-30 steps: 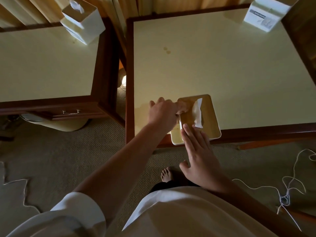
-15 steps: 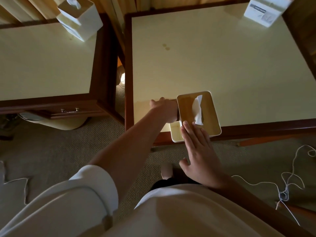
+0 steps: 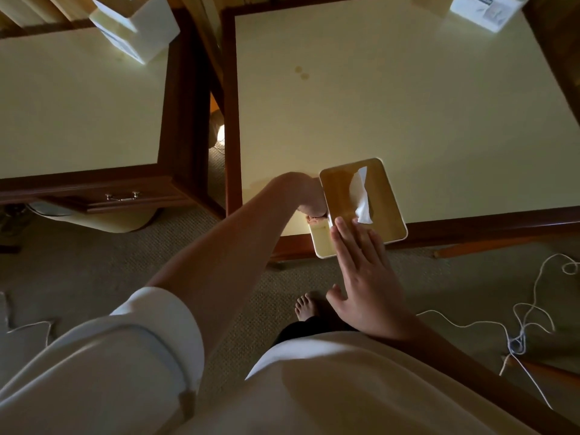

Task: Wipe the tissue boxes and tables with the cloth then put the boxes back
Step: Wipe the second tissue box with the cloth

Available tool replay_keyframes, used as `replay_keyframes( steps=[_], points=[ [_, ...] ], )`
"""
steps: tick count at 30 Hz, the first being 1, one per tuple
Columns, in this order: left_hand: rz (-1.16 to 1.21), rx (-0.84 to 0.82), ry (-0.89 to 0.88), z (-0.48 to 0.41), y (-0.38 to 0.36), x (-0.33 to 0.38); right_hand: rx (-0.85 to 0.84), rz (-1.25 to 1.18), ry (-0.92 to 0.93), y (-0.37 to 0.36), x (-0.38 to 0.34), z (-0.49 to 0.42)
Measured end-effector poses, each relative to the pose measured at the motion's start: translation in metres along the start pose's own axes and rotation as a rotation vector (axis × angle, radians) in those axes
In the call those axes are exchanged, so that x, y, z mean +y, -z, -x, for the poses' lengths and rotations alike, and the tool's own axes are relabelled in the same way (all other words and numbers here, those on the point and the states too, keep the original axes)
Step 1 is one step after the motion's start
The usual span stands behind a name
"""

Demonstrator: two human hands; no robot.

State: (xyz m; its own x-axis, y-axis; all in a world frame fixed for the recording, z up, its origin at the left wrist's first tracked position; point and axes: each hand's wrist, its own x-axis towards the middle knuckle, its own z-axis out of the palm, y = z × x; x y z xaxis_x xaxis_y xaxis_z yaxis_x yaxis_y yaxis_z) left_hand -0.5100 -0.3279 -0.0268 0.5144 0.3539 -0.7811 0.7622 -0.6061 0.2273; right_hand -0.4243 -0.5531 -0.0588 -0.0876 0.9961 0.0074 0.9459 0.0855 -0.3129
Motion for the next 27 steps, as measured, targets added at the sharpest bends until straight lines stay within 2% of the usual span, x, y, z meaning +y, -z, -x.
replay_keyframes(
  steps=[5,10,15,17,20,23,27],
  points=[
    [0.008,-0.049,-0.011,0.001,0.004,-0.002,0.008,0.016,-0.011,0.0,-0.003,-0.002],
    [0.306,-0.08,-0.035,0.023,0.018,-0.004,0.008,0.03,-0.034,-0.001,-0.005,-0.001],
    [0.585,0.133,-0.022,0.056,0.017,-0.017,0.001,0.015,-0.053,0.001,-0.006,-0.005],
    [0.707,0.285,0.009,0.068,0.011,-0.025,0.004,0.014,-0.054,0.002,-0.007,-0.006],
    [1.153,0.648,-0.01,0.077,-0.012,-0.048,0.011,0.019,-0.049,0.002,-0.006,-0.006],
    [1.555,0.785,-0.129,0.086,-0.036,-0.054,0.023,0.017,-0.056,0.002,-0.007,-0.006],
    [1.632,0.894,-0.197,0.089,-0.057,-0.042,0.048,0.013,-0.056,0.0,-0.008,-0.005]
  ],
)
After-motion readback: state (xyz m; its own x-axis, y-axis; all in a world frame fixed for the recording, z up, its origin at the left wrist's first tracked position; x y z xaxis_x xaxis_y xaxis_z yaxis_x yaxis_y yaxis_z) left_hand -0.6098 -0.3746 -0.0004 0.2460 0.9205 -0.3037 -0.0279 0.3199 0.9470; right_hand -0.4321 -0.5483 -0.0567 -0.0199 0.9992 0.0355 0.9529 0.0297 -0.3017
